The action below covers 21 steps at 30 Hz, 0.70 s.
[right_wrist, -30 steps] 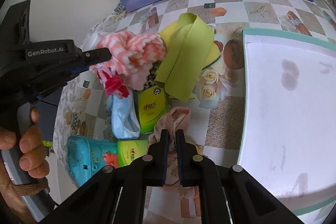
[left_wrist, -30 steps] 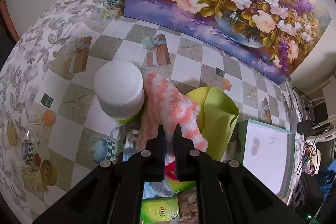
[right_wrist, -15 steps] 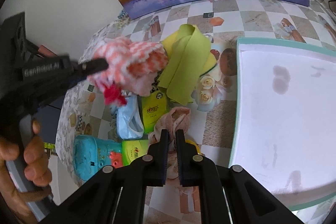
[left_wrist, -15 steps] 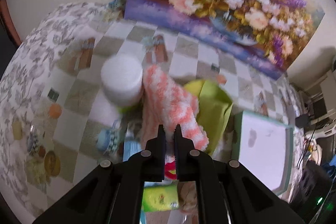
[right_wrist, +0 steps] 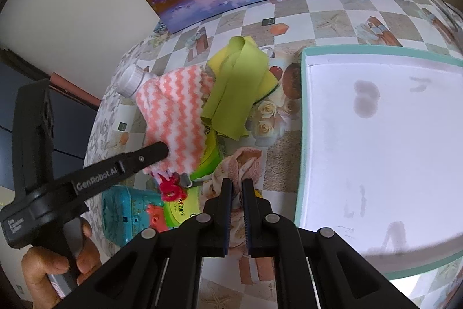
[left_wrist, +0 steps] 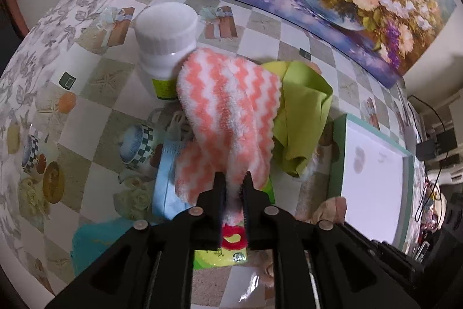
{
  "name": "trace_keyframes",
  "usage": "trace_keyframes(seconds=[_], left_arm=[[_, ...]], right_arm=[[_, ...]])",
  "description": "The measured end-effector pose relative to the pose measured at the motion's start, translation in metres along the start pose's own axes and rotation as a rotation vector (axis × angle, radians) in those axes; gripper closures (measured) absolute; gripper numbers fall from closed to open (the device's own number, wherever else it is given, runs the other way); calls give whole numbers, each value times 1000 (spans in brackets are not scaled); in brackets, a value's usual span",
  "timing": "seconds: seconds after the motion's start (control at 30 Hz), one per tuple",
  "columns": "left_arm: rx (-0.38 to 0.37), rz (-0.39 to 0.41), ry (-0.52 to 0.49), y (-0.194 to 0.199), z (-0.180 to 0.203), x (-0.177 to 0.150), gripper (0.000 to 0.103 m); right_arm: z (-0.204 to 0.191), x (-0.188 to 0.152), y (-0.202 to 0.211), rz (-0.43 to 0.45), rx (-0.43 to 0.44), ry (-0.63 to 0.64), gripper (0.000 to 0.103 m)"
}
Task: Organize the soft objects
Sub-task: 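Close the left tool on the zigzag towel while the right tool grips the scrunchie, then lift the towel with the left tool while the right tool carries the scrunchie to the tray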
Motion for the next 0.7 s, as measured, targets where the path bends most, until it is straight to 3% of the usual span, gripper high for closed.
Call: trace_keyframes(seconds=[0.07,0.1,0.3,0.33,0.37,0.43,0.7], left_arm=[[-6,10,10,-1,0,3,69],[-2,16,18,-3,-1,5,66],[7,61,67,-9,-1,17,65],[18,72,66,-9,0,18,69],[24,83,65,-8,0,19,83],[32,100,62,-7,1,20,94],[36,174,56,10,-1,23,97]], right_arm=[[2,0,1,0,0,-3,95],[3,0,1,1,0,-4,95],[4,-1,0,-4,-3,-4,95],[4,-1,-1,-5,-3,-5,95],[5,-1,-1,-5,-3,-6,95],[5,-1,0,-2,-5,-5,95],[2,-1,2,6,-8,9,95]])
Point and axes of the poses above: each gripper's, at about its wrist camera, not at the fingertips, and y roughly against the way its jaws point, z to its right, x to its top, the point moved 4 cm from there along -y, roughly the way its jaws point, and after that the axes turned 6 degrees about -y, right-handed, at the moved point
